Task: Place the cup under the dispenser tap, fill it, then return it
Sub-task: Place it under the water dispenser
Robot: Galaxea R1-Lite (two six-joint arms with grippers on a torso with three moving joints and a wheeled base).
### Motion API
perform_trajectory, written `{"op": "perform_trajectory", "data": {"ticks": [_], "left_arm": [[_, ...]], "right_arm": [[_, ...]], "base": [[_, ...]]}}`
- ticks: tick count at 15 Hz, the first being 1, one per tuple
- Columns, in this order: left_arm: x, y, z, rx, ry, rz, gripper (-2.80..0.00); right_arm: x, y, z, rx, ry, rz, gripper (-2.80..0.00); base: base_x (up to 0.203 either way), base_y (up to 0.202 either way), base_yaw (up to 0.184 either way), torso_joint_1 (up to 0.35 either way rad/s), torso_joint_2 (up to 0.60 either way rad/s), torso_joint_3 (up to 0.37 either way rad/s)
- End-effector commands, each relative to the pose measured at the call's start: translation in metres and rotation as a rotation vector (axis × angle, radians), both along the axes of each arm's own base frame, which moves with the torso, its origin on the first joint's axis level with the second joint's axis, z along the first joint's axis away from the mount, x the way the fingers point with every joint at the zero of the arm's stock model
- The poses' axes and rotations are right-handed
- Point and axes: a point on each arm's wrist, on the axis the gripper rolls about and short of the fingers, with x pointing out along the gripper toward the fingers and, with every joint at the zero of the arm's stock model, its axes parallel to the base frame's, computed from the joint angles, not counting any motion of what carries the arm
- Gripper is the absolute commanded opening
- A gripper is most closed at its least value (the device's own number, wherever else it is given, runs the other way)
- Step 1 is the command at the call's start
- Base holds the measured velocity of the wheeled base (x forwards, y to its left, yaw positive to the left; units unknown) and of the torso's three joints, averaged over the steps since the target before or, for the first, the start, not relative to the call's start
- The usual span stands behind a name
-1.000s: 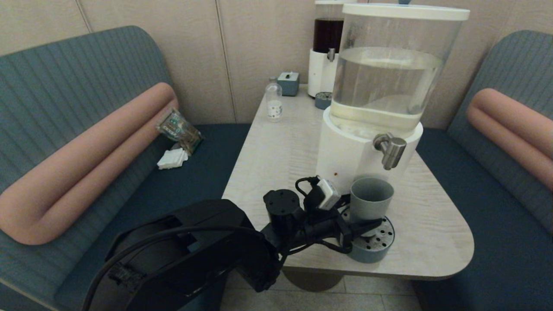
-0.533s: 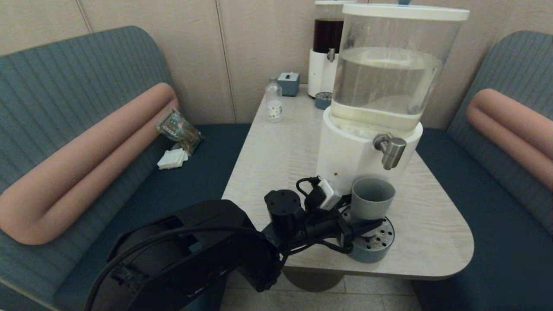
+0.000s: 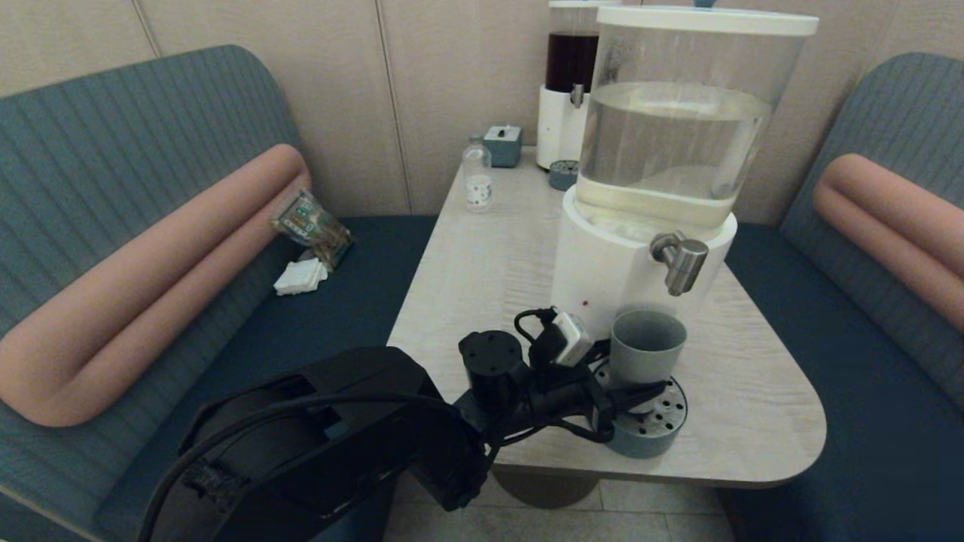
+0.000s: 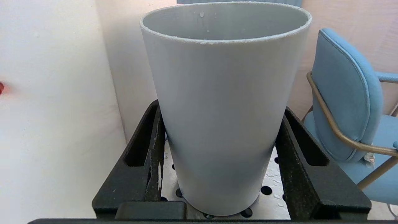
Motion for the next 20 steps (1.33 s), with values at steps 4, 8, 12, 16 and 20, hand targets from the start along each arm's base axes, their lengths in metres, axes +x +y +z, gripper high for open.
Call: {"op": "perform_trajectory", "data": {"ticks": [4,8,12,16,20], "left_arm": [[-0.0019,0.0017,0.0047,-0.007,-0.010,0.001,-2.80],[-0.0016,0.0016,0.0043,-0.007,-0.010,0.002,-2.80],[-0.0013,0.0013,0.0031,-0.005,-0.007,0.002,0.00],[-0.0015,0.0015,0.0042,-0.009,-0.011,0.002,0.00],[-0.0043,0.0040,0.0054,-0.003,-0.004,0.004,0.00]], "right_arm": [[0.0011,0.0000,-0.0039,0.000,0.013,0.001,-2.80],[0.0011,0.0000,-0.0038,0.000,0.013,0.001,-2.80],[0.0011,0.0000,-0.0038,0.000,0.013,0.001,-2.80],[0.0011,0.0000,-0.0039,0.000,0.014,0.000,-2.80],[0.0011,0.0000,-0.0038,0.000,0.013,0.000,-2.80]], "base": [[0.000,0.000,0.000,0.000,0.00,0.000],[0.000,0.000,0.000,0.000,0.00,0.000],[0.000,0.000,0.000,0.000,0.00,0.000],[0.000,0.000,0.000,0.000,0.00,0.000],[0.000,0.000,0.000,0.000,0.00,0.000]]}}
